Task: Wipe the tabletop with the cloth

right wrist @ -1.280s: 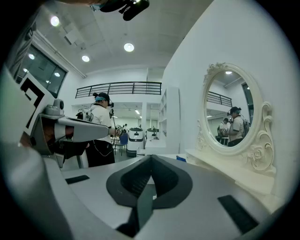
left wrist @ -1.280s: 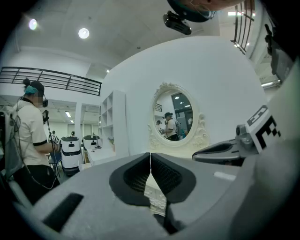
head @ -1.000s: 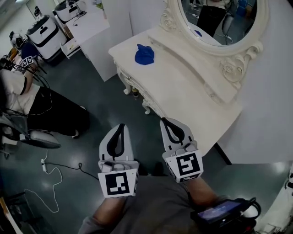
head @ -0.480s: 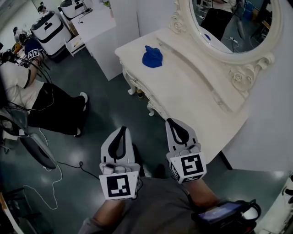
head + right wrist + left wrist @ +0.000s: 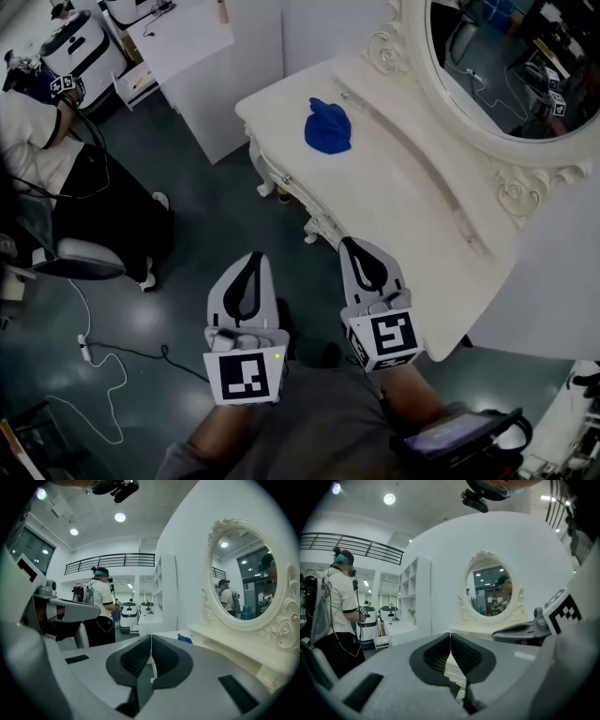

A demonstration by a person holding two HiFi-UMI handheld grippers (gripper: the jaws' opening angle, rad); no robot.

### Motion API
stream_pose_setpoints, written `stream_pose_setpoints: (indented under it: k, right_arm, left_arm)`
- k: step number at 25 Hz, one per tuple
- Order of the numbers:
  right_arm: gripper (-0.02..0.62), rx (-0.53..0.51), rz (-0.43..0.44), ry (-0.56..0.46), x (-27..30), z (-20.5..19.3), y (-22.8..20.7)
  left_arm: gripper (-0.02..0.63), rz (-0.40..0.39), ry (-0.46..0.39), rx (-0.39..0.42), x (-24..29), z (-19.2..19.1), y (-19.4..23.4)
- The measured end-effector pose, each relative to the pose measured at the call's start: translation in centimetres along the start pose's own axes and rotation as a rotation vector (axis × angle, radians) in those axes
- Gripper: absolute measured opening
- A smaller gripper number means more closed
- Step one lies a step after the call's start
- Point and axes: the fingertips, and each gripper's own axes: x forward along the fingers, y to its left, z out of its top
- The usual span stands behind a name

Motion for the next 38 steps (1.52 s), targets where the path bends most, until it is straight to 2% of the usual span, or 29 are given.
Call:
stream_pose_setpoints:
  k: [7, 13, 21, 28, 33, 38]
  right_arm:
    - [0.015, -0.003, -0.099, -0.041, 7.2, 4.7, -0.4]
    - [0.015, -0.007, -0.197, -0.072, 10.2, 7.3, -1.8]
    - [0.015, 0.019, -0.274, -0.039, 11.7, 6.5, -5.4]
    - [0.015, 0.088, -0.316, 0.008, 15.6, 3.1, -10.0]
    - [0.015, 0.131, -0.342, 0.002, 19.1, 3.1, -14.5]
    - [0.015, 0.142, -0.368, -0.022, 22.0, 4.5, -19.4]
  left_arm:
    - [0.018, -0.08, -0.062, 0.018, 5.7, 3.6, 5.8]
    - [0.018, -0.168, -0.111, 0.03, 10.0, 6.1, 8.0]
    - [0.02, -0.27, -0.075, 0.03, 15.0, 5.1, 6.6]
    - [0.02, -0.336, 0.004, 0.047, 21.8, 2.4, 5.2]
    - [0.02, -0.374, 0.021, 0.064, 28.1, 3.0, 4.8]
    - [0.02, -0.414, -0.002, 0.101, 34.2, 5.0, 3.7]
